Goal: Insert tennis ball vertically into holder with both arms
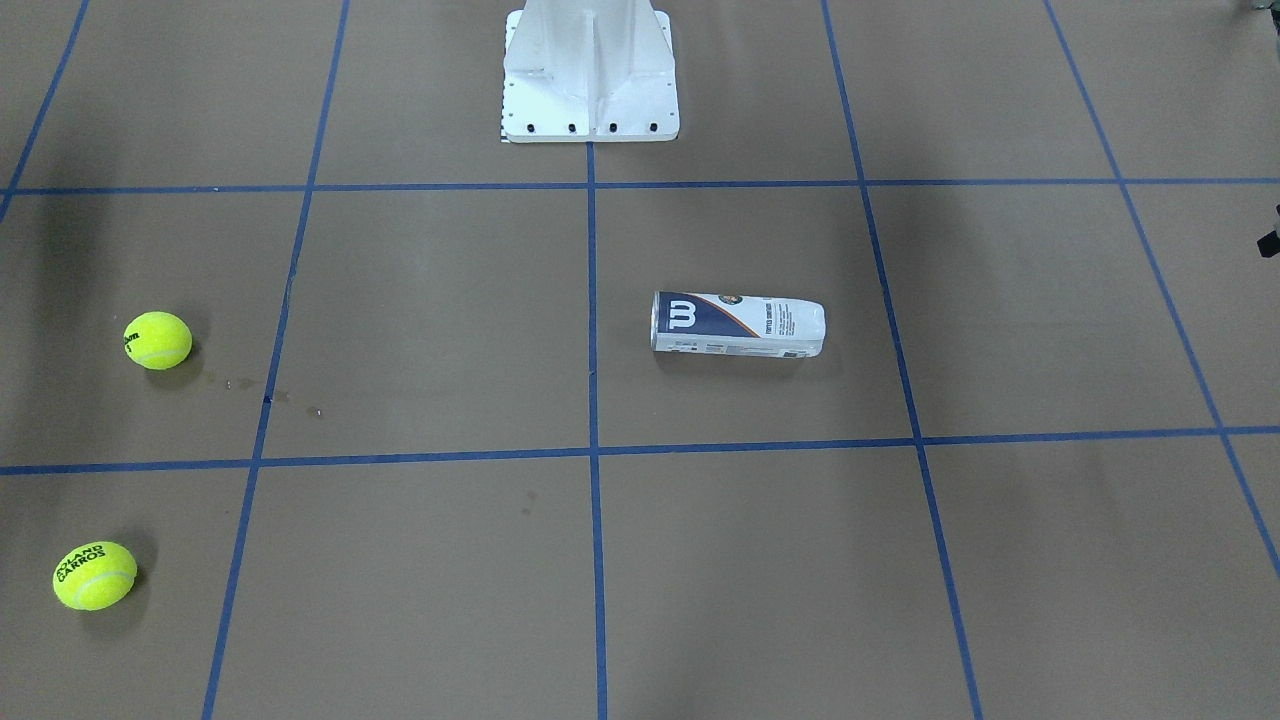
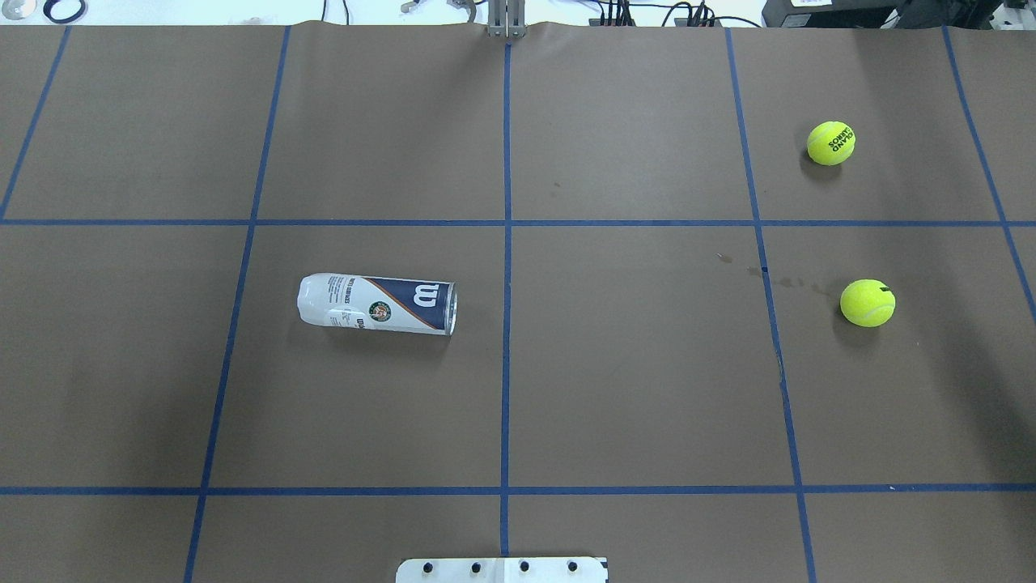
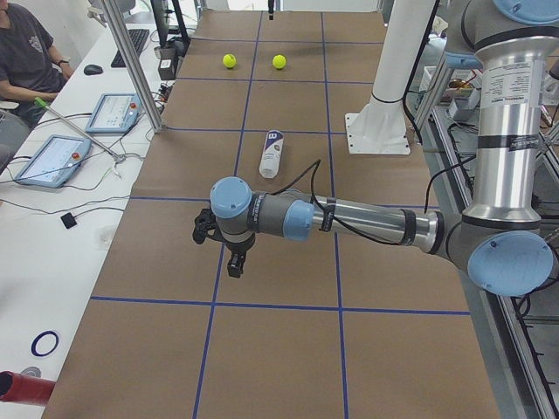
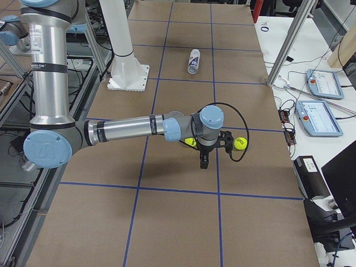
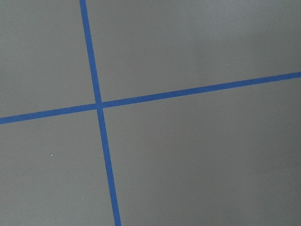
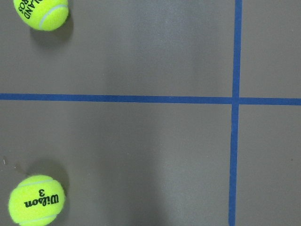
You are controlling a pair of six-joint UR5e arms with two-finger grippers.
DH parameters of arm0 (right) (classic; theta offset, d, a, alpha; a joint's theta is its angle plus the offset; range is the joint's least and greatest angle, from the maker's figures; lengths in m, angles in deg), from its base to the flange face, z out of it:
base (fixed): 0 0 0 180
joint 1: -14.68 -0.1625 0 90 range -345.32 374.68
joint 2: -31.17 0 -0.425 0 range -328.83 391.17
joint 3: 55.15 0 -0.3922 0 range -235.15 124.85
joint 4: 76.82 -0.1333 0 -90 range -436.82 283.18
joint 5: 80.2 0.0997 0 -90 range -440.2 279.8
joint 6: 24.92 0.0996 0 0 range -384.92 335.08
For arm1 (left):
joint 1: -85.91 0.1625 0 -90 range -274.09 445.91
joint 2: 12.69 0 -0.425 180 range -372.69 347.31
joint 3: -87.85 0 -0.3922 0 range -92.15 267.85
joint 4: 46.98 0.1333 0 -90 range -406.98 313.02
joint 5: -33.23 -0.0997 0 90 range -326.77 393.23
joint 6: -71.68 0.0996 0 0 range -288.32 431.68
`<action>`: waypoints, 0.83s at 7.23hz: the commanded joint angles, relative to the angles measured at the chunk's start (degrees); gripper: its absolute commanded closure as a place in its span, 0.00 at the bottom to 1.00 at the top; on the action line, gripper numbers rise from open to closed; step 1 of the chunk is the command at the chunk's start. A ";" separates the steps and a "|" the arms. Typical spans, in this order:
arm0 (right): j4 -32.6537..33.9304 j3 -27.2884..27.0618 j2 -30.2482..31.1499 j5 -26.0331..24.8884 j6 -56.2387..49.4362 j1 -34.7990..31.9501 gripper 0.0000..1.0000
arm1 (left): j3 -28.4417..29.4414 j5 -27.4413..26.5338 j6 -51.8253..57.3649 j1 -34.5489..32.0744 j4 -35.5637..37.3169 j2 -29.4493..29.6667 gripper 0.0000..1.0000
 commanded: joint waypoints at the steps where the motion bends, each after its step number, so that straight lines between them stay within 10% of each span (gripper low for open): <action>1: 0.00 0.00 0.07 0.00 0.00 0.00 0.01 | -0.26 -0.35 0.20 0.00 0.00 0.03 0.00; 6: 0.00 -0.26 0.16 -0.09 0.00 -0.26 0.01 | -1.57 0.00 0.03 0.00 -0.18 -0.15 0.00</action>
